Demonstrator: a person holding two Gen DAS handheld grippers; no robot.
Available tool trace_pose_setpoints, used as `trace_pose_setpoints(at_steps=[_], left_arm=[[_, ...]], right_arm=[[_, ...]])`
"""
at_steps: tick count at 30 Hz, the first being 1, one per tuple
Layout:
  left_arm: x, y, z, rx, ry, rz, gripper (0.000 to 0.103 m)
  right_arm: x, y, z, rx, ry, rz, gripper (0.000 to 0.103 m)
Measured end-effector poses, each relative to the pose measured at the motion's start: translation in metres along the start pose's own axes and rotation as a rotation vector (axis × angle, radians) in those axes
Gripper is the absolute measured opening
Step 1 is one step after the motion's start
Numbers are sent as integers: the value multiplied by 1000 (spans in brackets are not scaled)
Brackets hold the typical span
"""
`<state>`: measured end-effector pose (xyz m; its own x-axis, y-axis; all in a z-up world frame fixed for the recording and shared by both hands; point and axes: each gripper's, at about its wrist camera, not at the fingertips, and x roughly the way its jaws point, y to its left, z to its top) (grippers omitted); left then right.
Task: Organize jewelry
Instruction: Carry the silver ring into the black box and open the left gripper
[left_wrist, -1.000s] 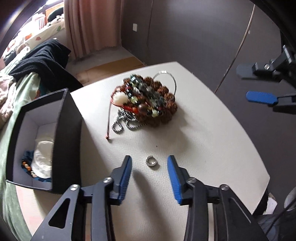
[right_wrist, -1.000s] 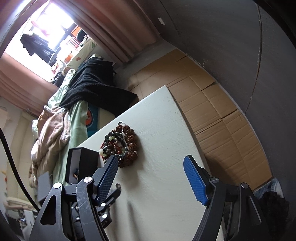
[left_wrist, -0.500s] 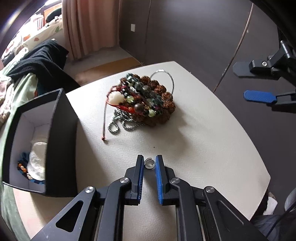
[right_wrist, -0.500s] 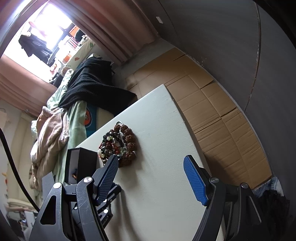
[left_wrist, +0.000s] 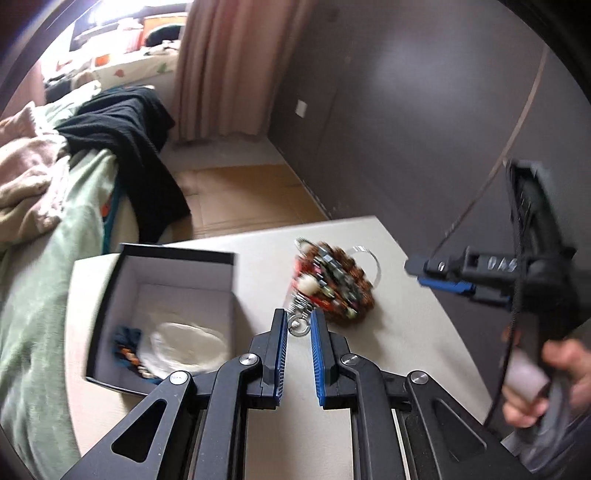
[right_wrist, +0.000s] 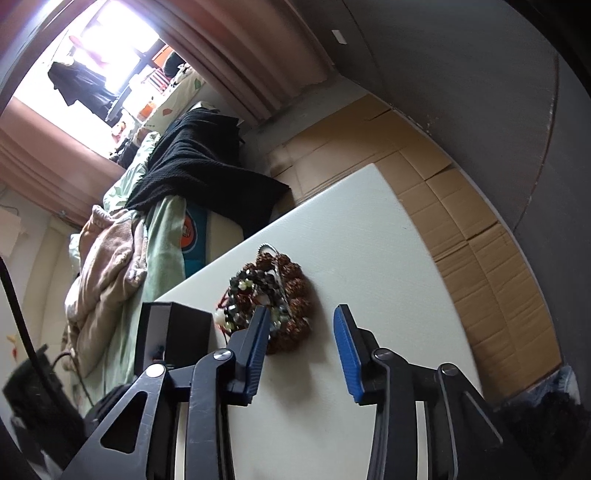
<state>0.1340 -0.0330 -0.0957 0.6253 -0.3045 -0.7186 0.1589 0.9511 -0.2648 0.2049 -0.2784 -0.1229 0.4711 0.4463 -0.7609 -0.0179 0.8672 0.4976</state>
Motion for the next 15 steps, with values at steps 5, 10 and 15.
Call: trace_pose_setpoints(at_steps=[5,10,15], left_arm=[[-14,36,8,-89,-36,13,13],[-20,68,7,-167,-41,35,13],[-25,82,6,-201,-55,32,13]], right_arm=[[20,12,4,-22,4,-5,32],[35,17,7,-33,4,-36,26],[44,18,6,-20,4,-64,7]])
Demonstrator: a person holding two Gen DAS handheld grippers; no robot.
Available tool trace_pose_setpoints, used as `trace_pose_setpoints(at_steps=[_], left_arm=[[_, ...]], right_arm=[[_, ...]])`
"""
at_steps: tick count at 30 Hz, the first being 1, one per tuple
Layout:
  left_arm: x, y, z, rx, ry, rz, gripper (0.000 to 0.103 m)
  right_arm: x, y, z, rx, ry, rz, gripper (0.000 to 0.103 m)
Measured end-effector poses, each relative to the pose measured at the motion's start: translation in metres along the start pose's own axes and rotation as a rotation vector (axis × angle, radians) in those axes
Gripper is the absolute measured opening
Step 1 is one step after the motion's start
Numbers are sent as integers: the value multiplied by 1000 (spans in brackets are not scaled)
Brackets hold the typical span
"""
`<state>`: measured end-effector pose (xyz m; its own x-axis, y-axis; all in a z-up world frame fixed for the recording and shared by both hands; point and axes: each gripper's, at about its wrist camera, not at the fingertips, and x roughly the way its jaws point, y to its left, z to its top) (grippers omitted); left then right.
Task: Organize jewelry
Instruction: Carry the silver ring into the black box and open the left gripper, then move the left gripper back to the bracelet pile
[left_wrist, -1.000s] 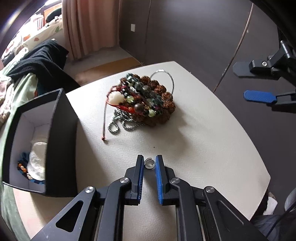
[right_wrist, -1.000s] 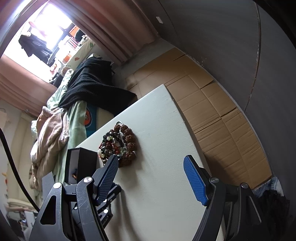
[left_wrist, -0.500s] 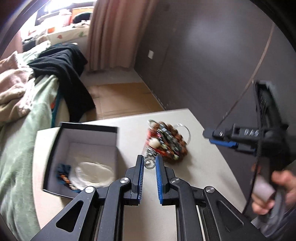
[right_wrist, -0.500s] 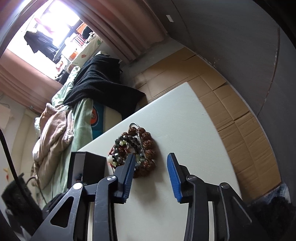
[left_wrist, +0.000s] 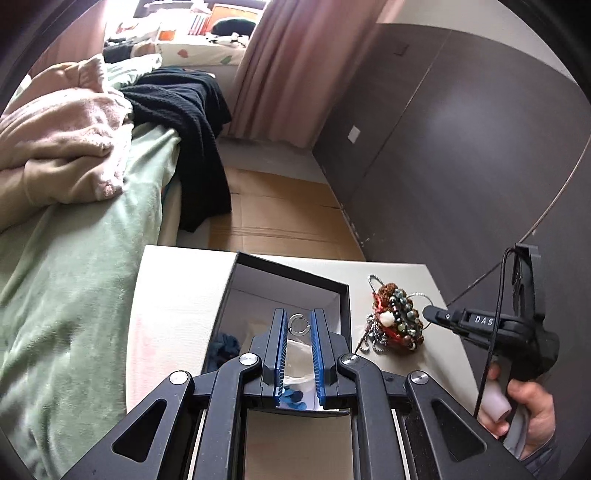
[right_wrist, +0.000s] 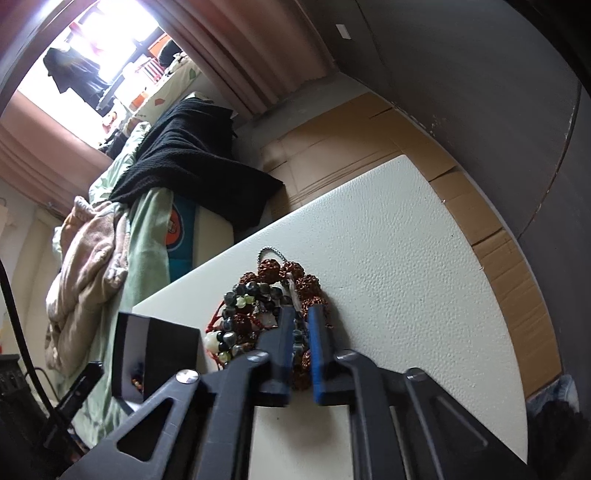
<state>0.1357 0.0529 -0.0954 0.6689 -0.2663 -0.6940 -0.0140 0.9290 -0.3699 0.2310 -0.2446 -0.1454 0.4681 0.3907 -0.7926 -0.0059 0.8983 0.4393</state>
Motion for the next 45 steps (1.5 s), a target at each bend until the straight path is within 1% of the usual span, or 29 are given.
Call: trace_pose_setpoints(at_steps=[2,4,6,7,8,9,14,18,22,27,30,31,32,33,34,35,36,38,39,40,42,43,45], left_arm=[[-1,3,2,-25,-3,-26,14],[1,6,5,-47,16,-62,16],[3,9,6,-77,32,-91,34],[2,10,6,-87,27,-88,53],[-1,12,6,-97,12,-82,66],[-4,13,6,-101,-3,-79,69],[-13,18,8,-113,-33,-59,69],[-14,22,9,-119,-40,-39,69],[-17,25,9,-127,-57,-16,69],[-24,35,10,-154,-75,-12,69],[-27,43,10,-175,-80,-7,69],[-27,45,11,-180,-81,-7,69],[-28,47,11,-186,-83,-7,69],[-28,49,11,-189,-84,-6,69],[-28,50,11,-192,-85,-6,69],[-29,50,11,-191,-84,-8,69],[-28,50,11,-189,-84,-8,69],[-28,48,11,-186,-83,-11,69],[-28,47,11,-183,-82,-13,69],[-28,46,10,-178,-80,-15,69],[-26,43,11,-166,-76,-17,69],[-25,41,11,-158,-74,-17,69],[-25,36,10,-143,-74,-18,69]], right_arm=[[-4,2,0,-1,-20,-6,6],[-14,6,0,4,-50,21,4],[-25,11,1,4,-84,48,4],[-32,16,1,-2,-107,63,4],[-38,19,1,-8,-124,75,4],[-45,25,1,-20,-146,92,4],[-63,46,-4,-60,-194,174,4],[-65,64,-9,-90,-189,255,4],[-53,86,-18,-109,-136,335,4],[-36,114,-28,-127,-69,422,4],[-19,130,-36,-135,-8,461,4],[-11,135,-39,-138,24,457,4],[1,140,-41,-147,68,415,6],[8,141,-42,-151,96,381,18],[17,141,-44,-146,134,346,38],[20,138,-43,-135,146,338,45],[20,134,-43,-121,137,335,48],[12,129,-41,-119,109,328,49],[6,126,-39,-116,94,331,51],[0,121,-36,-108,73,332,57],[-11,110,-33,-84,31,314,65],[-17,103,-31,-70,6,301,65],[-25,91,-25,-46,-15,293,65]])
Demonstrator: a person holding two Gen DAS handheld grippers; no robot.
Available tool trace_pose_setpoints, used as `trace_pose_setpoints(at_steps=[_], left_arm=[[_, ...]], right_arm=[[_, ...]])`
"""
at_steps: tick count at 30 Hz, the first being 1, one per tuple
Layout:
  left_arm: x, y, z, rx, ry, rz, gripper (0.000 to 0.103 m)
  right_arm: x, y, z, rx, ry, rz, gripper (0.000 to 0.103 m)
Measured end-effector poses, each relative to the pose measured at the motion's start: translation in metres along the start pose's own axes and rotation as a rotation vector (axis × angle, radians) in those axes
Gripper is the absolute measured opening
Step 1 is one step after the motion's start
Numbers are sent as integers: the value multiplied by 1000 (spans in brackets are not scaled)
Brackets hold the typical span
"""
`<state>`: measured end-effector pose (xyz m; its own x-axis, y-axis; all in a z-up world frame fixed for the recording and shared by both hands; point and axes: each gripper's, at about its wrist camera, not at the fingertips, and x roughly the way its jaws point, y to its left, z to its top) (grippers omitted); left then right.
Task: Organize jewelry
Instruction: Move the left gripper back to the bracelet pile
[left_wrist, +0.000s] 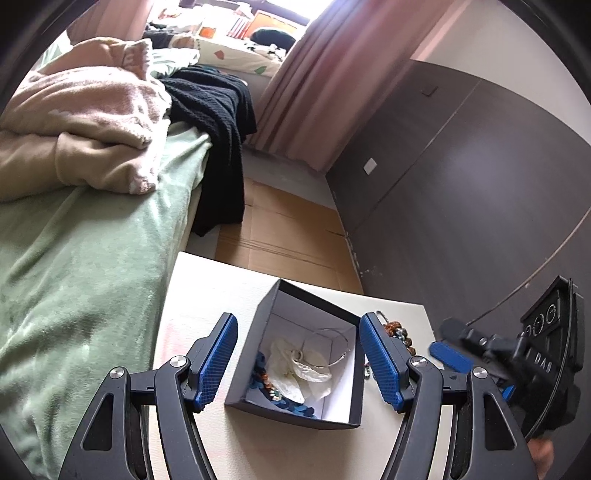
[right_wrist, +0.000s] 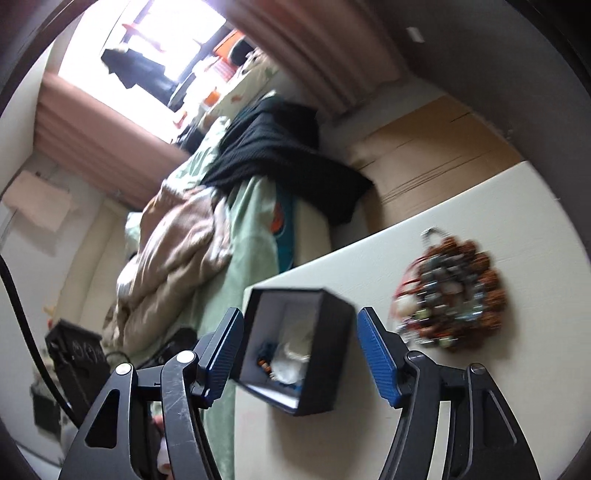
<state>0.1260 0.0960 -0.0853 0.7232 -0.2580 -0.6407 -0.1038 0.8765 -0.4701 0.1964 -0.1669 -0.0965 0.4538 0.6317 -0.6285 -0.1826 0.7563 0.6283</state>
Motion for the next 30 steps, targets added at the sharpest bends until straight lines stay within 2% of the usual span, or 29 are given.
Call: trace_pose_setpoints(at_steps=[4,9,17,24,30], left_arm=[[2,-8,-2,11,3,-6,69],[7,-25,-6,48,9,-9,69],[20,-58,-14,105,28,-27,69],[34,-95,-16,181,54,-39,69],[57,-131,-13,250,114,-9,54]], right_arm=[[-25,-20,10,44,-55,-22,65],[-46,-46,16,103,-99,-88,65],[-61,-73,17,142,-86,-143,65],[-63,-90,16,188,-59,-146,65],[-60,-107,16,253,-41,-166,65]])
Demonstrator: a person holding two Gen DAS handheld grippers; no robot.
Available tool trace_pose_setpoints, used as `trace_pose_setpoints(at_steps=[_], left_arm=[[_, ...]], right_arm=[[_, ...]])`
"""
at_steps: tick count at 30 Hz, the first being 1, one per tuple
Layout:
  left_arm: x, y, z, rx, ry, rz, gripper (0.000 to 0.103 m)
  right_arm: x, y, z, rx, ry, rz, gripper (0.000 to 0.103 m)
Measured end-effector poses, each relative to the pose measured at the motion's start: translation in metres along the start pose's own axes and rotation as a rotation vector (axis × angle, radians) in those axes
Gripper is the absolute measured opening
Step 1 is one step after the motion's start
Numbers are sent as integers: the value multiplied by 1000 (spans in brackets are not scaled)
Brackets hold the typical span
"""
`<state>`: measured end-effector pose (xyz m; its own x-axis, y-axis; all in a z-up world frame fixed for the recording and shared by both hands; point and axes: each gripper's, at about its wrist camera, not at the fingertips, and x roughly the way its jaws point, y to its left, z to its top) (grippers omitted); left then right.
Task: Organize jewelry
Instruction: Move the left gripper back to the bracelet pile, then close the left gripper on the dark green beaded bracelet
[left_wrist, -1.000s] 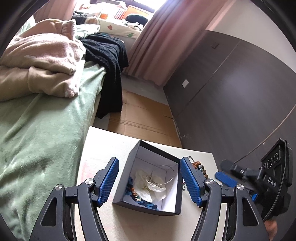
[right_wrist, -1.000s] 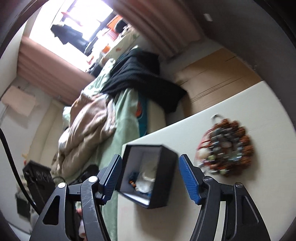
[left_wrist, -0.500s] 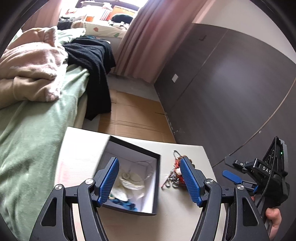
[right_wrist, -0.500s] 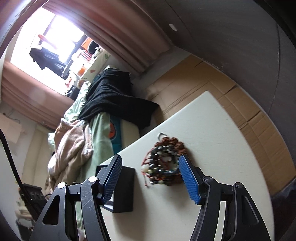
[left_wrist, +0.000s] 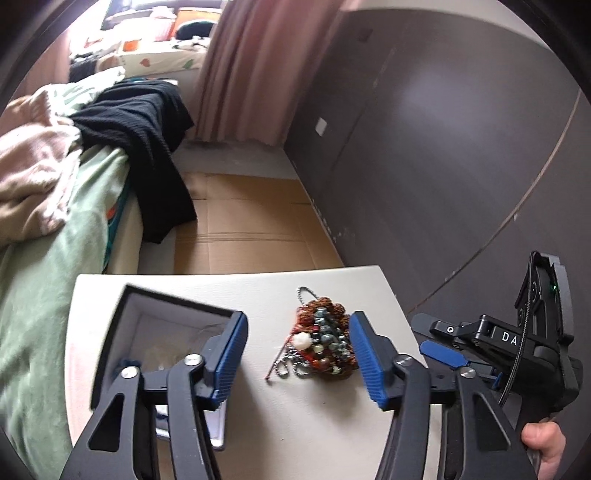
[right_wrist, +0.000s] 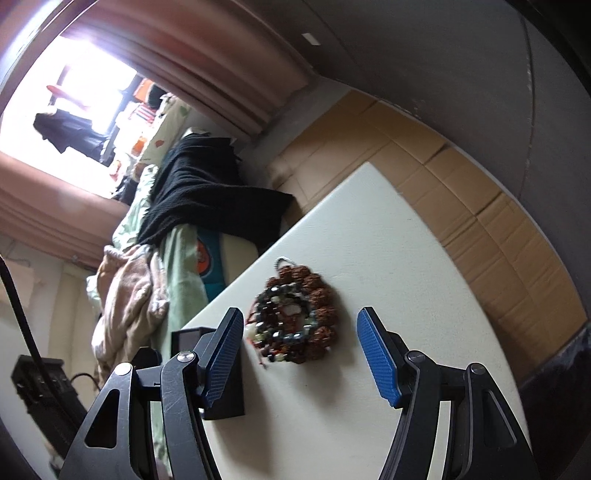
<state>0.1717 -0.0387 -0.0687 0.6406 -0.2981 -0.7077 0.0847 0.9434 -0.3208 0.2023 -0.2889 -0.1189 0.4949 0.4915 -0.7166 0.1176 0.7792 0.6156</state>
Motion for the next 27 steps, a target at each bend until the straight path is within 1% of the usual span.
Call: trace_pose_setpoints(at_steps=[2,3,5,7,13,15,18,22,24,25,26,27], left_arm=[[12,-11,3,29,29,18,47],[18,-16,3,39,46,27,46],[29,-23,5,53,71,32,38],[41,-30,5,69,99,49,36],[70,-42,4,100,153,93,35],[80,-42,3,102,164,118,34],[91,-41,1,96,178,134,34],[104,-45,-2,112,205,155,29],[111,-46,-4,125,223,190,28],[114,-46,-4,129,225,208,18],[114,-45,-5,131,222,220,11],[113,-44,-4,125,219,219,11]], right_arm=[[0,-5,2,19,5,2,65],[0,-9,4,32,11,8,65],[-1,-18,6,65,17,14,65],[-3,-23,8,82,16,11,65],[-9,-41,15,149,12,34,65],[-10,-45,17,165,15,42,65],[-11,-47,18,177,20,55,65],[-10,-46,20,178,31,67,65],[-11,-48,20,181,33,71,65],[-11,-48,20,181,34,71,65],[-10,-48,21,181,35,71,65],[-10,-48,21,180,37,72,65]])
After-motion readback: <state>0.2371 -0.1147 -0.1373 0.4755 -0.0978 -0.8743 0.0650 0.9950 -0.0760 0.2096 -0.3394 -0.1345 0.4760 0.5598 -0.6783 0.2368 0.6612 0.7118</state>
